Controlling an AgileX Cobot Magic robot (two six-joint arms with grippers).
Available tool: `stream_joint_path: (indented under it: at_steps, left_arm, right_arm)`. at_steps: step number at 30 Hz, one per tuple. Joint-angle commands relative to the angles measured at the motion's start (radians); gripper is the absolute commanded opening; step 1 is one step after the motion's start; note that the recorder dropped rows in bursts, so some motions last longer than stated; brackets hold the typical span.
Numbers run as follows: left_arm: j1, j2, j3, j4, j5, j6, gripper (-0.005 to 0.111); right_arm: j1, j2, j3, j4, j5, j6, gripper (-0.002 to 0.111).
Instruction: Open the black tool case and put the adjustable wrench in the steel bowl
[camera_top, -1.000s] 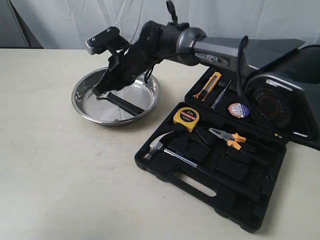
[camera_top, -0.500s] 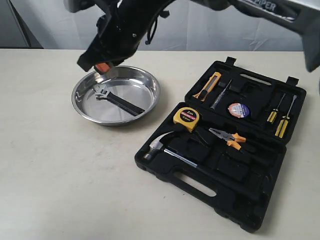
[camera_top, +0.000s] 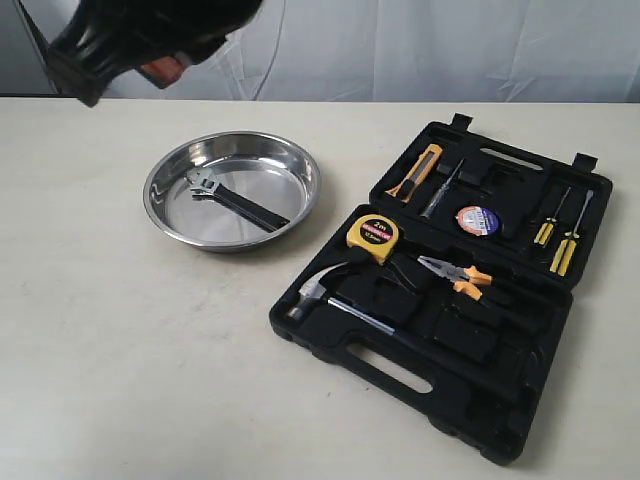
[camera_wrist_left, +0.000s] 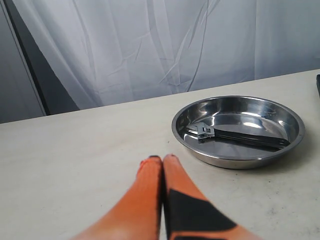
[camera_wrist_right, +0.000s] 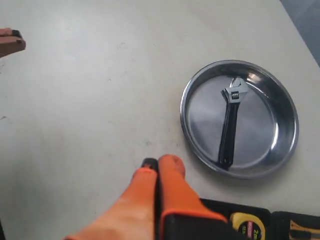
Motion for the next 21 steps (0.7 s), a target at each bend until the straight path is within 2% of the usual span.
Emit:
stream_joint_path:
  at_steps: [1,6,9,14,21]
  left_arm:
    - [-0.004,0.004,-0.002,-0.002,-0.006,0.0,0.0]
    - [-0.004,0.004,-0.002,-0.002,-0.006,0.0,0.0]
    - [-0.004,0.004,-0.002,-0.002,-0.006,0.0,0.0]
    - [-0.004,0.004,-0.002,-0.002,-0.008,0.0,0.0]
    - [-0.004,0.004,-0.002,-0.004,-0.008,0.0,0.0]
  right_arm:
    - [-0.001,-0.147,0.205,-0.08,-0.028,0.08,-0.001]
    - [-0.001,-0.377,0.532,-0.103,-0.193,0.208,-0.001]
    - [-0.001,-0.495,0.67,-0.105,-0.231,0.247,-0.001]
    - [-0.001,-0.63,0.769,-0.122,-0.157,0.266,-0.001]
    - [-0.001,-0.707,0.77,-0.068,-0.149,0.27,-0.001]
